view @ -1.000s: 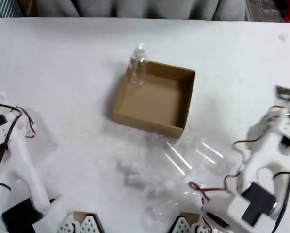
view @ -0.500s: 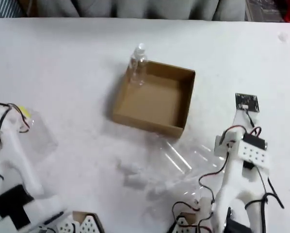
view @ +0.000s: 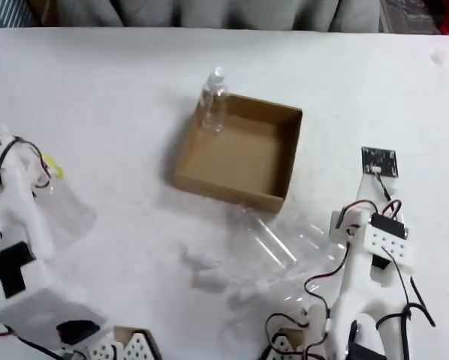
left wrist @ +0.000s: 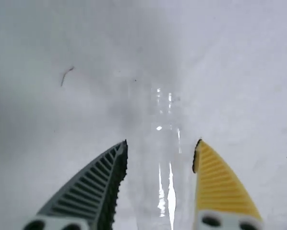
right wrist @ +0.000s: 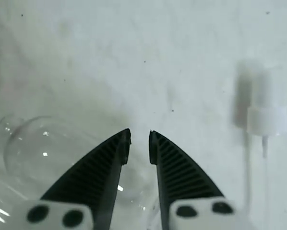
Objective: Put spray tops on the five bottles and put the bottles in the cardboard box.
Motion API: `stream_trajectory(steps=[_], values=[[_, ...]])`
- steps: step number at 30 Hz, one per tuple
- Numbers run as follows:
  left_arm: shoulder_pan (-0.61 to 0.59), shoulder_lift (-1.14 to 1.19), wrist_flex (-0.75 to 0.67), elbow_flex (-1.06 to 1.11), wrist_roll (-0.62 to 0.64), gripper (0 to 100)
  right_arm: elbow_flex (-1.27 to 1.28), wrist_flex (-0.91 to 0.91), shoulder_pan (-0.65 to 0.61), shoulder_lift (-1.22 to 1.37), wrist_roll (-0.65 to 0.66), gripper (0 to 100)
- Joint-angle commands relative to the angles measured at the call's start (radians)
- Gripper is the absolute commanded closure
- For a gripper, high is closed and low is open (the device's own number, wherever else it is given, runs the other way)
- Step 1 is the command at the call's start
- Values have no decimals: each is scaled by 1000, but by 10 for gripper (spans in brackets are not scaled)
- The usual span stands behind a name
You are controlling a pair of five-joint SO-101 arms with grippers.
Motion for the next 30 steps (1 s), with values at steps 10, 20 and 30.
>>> stream_trajectory(steps=[10, 20, 30], values=[[19, 114, 222, -184, 11, 625, -5, -31, -7, -25, -9, 961], [-30, 113, 144, -127, 26, 631, -2, -31, -7, -25, -9, 961], [-36, 111, 55, -37, 48, 631, 14, -47, -12, -25, -8, 961]])
